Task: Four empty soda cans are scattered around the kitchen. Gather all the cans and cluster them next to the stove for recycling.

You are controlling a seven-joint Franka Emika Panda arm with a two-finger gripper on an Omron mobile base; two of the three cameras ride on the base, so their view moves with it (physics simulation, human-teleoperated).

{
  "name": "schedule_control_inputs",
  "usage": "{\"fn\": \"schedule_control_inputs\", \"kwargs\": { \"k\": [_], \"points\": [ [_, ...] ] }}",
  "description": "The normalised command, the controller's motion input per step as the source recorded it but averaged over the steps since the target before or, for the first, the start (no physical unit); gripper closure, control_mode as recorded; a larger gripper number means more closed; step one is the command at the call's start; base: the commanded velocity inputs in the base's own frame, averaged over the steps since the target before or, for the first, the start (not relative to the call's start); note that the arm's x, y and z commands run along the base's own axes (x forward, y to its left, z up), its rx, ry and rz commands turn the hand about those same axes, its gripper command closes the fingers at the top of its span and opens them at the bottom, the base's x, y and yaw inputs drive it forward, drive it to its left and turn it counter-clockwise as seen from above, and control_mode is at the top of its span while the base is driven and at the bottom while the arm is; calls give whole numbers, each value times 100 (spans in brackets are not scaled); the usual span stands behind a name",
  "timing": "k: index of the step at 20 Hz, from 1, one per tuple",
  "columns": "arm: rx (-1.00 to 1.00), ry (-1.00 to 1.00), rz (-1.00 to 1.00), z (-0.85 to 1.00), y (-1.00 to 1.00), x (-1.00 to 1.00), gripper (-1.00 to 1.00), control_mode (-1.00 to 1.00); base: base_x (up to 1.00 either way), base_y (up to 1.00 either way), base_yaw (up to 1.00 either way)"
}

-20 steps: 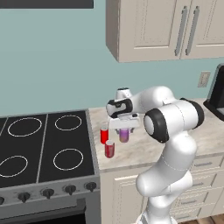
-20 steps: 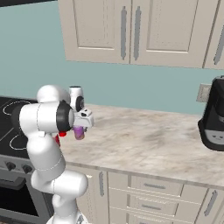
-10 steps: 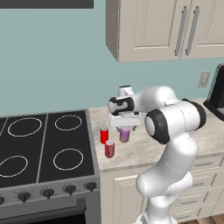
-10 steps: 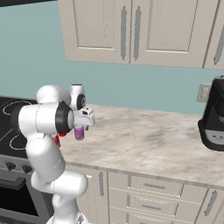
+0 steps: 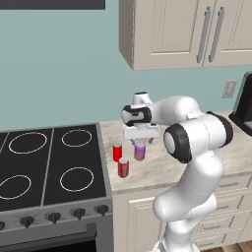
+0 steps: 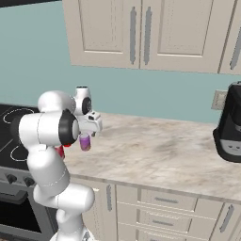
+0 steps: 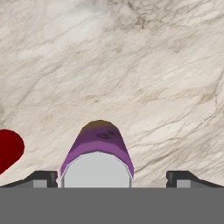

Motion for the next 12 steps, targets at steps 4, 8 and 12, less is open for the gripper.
{"fn": "schedule_control_inputs", "kwargs": {
  "k": [4, 8, 12],
  "points": [
    [0, -1, 0, 15, 0, 3, -100, -100, 0, 0, 0],
    [0, -2, 0, 15, 1, 0, -100, -100, 0, 0, 0],
    [0, -8, -1, 11, 1, 0, -100, -100, 0, 0, 0]
  ]
}}
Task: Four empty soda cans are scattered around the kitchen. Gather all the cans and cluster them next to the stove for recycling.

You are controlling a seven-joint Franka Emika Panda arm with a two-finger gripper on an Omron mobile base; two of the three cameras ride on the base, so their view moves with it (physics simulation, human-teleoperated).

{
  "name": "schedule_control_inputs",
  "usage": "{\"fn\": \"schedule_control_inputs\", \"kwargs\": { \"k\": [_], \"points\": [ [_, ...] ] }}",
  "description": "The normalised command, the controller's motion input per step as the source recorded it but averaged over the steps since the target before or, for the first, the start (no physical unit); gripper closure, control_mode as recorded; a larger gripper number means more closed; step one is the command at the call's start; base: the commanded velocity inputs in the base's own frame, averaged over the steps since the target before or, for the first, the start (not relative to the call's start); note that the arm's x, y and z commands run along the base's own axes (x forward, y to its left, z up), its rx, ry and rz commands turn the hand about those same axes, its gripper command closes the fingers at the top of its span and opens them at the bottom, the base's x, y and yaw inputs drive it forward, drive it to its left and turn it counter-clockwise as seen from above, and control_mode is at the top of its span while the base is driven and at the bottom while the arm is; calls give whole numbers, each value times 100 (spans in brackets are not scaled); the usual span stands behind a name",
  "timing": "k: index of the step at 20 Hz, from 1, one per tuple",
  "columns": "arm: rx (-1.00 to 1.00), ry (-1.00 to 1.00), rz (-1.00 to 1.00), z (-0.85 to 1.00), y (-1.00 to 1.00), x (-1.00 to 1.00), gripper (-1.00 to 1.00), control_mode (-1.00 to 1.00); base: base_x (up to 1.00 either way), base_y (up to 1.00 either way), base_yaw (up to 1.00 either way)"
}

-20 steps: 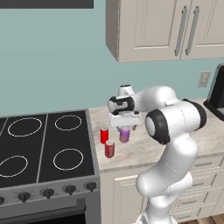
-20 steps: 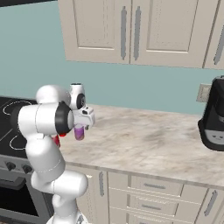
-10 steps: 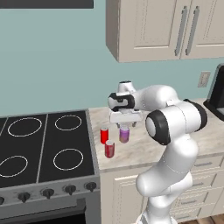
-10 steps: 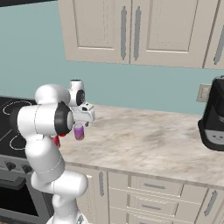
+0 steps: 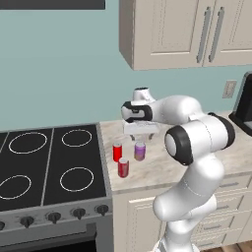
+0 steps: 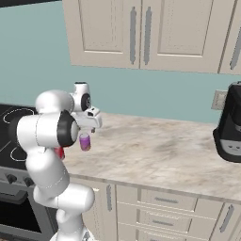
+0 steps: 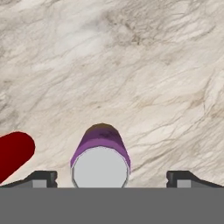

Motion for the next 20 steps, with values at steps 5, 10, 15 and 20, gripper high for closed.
{"fn": "schedule_control_inputs", "kwargs": {
  "k": [5, 10, 15, 20],
  "points": [
    [0, -11, -1, 3, 2, 6, -100, -100, 0, 0, 0],
    [0, -5, -1, 6, 1, 7, -100, -100, 0, 0, 0],
    [0, -5, -1, 12, 0, 1, -100, -100, 0, 0, 0],
    [0, -6, -1, 10, 0, 0, -100, -100, 0, 0, 0]
  ]
}}
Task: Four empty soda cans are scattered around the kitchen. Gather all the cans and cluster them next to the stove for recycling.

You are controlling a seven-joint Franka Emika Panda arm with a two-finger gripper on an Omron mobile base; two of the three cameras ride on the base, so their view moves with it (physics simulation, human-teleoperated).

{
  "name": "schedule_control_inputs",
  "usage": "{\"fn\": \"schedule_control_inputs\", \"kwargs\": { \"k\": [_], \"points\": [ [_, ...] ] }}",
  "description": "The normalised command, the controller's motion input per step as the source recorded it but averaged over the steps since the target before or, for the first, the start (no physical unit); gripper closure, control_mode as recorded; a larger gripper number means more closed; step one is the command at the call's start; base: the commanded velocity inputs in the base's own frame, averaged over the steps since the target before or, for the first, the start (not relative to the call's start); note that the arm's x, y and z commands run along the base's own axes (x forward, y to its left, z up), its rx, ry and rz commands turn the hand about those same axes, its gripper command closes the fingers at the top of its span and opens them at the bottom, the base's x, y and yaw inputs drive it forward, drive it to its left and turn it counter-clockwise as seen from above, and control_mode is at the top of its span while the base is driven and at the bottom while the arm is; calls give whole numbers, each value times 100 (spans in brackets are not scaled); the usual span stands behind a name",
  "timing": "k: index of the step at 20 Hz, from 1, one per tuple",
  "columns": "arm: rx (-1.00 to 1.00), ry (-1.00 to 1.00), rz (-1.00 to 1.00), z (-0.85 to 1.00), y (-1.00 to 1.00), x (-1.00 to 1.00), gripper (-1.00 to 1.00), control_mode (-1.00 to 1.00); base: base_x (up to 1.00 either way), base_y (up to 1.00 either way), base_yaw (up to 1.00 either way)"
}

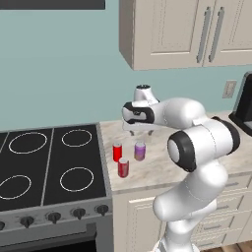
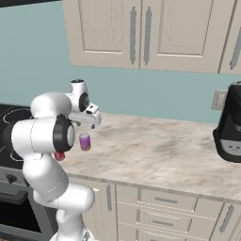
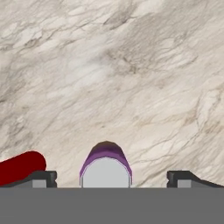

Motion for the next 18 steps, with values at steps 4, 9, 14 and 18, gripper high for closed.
{"fn": "schedule_control_inputs", "kwargs": {
  "k": [4, 9, 14, 18],
  "points": [
    [0, -2, -2, 5, 0, -1, -100, -100, 0, 0, 0],
    [0, -4, -2, 16, 0, -12, -100, -100, 0, 0, 0],
    [0, -5, -2, 14, 0, -19, -100, -100, 0, 0, 0],
    [0, -2, -1, 8, 0, -26, -100, -100, 0, 0, 0]
  ]
}}
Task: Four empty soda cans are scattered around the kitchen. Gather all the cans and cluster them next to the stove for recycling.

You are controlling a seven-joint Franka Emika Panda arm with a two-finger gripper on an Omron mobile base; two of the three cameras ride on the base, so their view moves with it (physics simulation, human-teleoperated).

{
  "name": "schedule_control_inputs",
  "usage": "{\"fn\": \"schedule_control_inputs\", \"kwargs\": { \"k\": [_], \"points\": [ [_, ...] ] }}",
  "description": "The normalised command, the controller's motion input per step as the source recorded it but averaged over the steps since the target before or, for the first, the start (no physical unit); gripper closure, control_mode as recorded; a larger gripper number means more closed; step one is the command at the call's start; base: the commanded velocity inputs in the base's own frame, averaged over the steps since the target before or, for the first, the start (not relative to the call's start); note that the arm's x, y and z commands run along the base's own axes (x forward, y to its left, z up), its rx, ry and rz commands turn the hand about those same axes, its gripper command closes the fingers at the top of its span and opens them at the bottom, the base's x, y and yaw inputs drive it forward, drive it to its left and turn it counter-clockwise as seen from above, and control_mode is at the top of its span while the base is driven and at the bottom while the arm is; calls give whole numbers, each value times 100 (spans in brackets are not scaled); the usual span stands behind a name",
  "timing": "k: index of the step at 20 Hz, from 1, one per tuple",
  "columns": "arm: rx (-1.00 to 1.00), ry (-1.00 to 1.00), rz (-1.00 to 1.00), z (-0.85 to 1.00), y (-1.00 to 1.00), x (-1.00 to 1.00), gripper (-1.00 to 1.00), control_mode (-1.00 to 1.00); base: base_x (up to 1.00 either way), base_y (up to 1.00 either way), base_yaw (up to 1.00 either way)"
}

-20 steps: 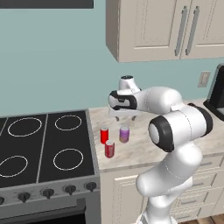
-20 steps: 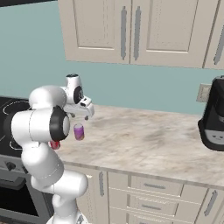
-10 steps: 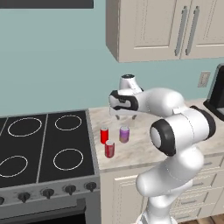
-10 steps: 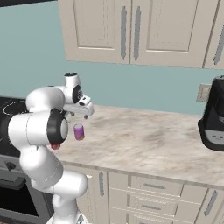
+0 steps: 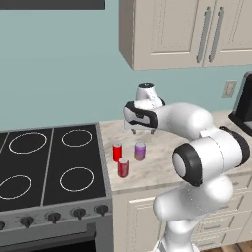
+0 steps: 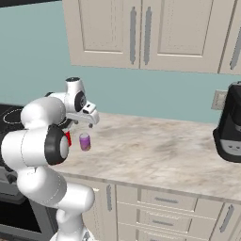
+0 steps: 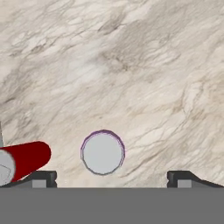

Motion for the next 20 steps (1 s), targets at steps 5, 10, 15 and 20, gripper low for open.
{"fn": "schedule_control_inputs", "kwargs": {
  "k": [5, 10, 15, 20],
  "points": [
    [0, -3, -1, 10, 0, -32, -100, -100, 0, 0, 0],
    [0, -3, 0, 16, 0, -39, -100, -100, 0, 0, 0],
    [0, -2, 0, 14, 0, -45, -100, -100, 0, 0, 0],
    [0, -2, 0, 19, -4, -52, -100, -100, 0, 0, 0]
  ]
}}
